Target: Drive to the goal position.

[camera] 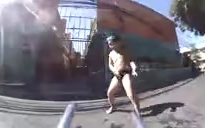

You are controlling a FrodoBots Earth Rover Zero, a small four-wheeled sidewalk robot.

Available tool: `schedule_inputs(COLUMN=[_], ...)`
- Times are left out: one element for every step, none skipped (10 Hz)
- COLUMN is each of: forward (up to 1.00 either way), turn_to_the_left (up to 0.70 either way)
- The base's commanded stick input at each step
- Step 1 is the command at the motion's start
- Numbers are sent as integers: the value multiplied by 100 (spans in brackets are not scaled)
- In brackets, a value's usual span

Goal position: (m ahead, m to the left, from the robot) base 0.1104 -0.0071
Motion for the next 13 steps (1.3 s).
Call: schedule_inputs(forward=[0,0,0,0,0,0,0,0,0,0,0,0,0], turn_to_the_left=[35,37,7,-100,-100,-100,-100,-86,-77,-82,-85,-87,-88])
